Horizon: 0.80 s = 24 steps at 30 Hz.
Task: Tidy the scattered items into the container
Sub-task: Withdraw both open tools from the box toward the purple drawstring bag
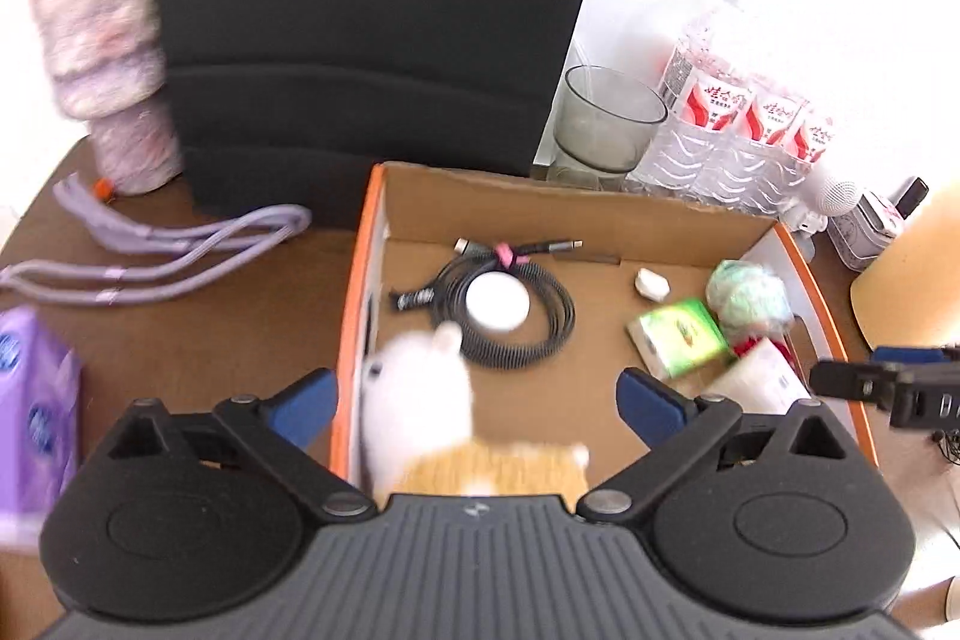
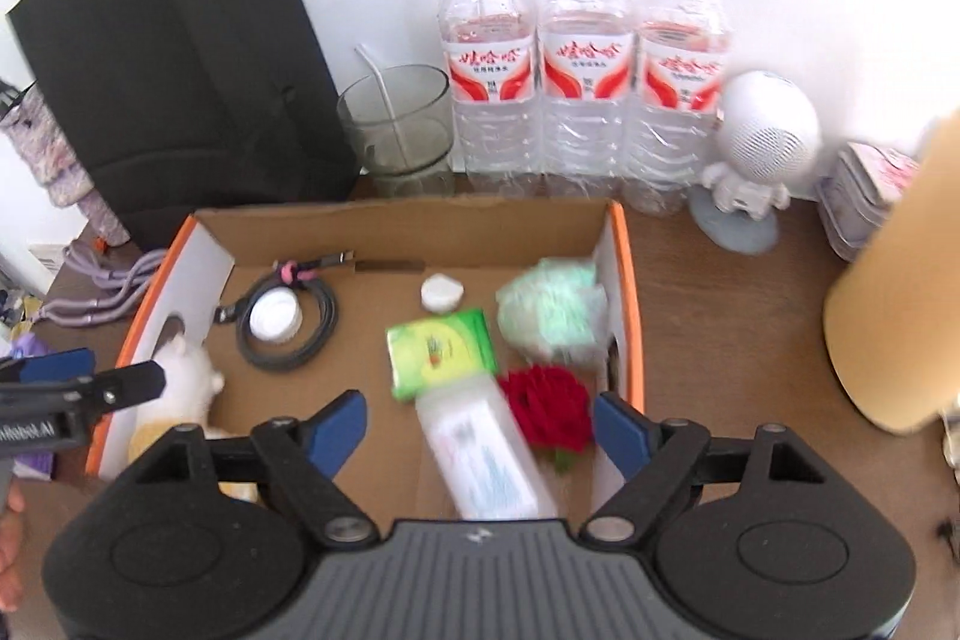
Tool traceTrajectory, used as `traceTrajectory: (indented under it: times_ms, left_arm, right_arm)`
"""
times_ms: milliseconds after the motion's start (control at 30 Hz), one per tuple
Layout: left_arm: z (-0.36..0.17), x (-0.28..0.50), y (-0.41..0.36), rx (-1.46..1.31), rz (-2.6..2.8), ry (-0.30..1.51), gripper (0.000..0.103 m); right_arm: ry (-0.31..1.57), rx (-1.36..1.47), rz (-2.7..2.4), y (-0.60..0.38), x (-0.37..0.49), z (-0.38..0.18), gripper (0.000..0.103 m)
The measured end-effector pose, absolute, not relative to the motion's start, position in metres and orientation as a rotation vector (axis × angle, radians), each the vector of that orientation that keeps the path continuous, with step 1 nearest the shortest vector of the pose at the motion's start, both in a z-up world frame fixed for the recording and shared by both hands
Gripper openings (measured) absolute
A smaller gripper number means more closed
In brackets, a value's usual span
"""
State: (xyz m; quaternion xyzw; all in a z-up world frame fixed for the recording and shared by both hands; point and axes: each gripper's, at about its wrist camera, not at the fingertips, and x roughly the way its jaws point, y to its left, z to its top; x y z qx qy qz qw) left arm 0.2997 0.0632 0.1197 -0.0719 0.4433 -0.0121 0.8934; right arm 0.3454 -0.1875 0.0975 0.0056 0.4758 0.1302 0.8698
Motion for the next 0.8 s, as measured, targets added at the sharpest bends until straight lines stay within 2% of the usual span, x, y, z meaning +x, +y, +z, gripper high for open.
traceTrajectory:
  times_ms: [100, 200, 300, 467, 567, 700, 800]
  left_arm:
    - [0.128, 0.265, 0.057, -0.145, -0.012, 0.789, 0.103]
    - [0.125, 0.213, 0.054, -0.145, -0.051, 0.567, 0.103]
    - [0.119, 0.17, 0.042, -0.112, -0.065, 0.437, 0.103]
    - [0.111, 0.112, 0.025, -0.051, -0.054, 0.346, 0.103]
    - [0.105, 0.073, 0.021, -0.038, -0.03, 0.354, 0.103]
    - [0.073, -0.001, 0.023, -0.151, -0.043, 0.423, 0.103]
    - [0.053, -0.047, 0.023, -0.136, -0.08, 0.46, 0.103]
  right_arm:
    - [0.877, -0.004, 0.301, -0.184, 0.305, 0.102, 0.082]
    - [0.628, -0.039, 0.3, -0.182, 0.253, 0.107, 0.082]
    - [0.385, 0.008, 0.318, -0.19, 0.199, 0.098, 0.083]
    - [0.321, -0.02, 0.333, -0.192, 0.146, 0.08, 0.083]
    - [0.314, -0.016, 0.316, -0.198, 0.108, 0.075, 0.083]
    - [0.323, 0.07, 0.322, -0.21, 0.033, 0.053, 0.084]
    - [0.352, 0.063, 0.298, -0.211, -0.019, 0.036, 0.084]
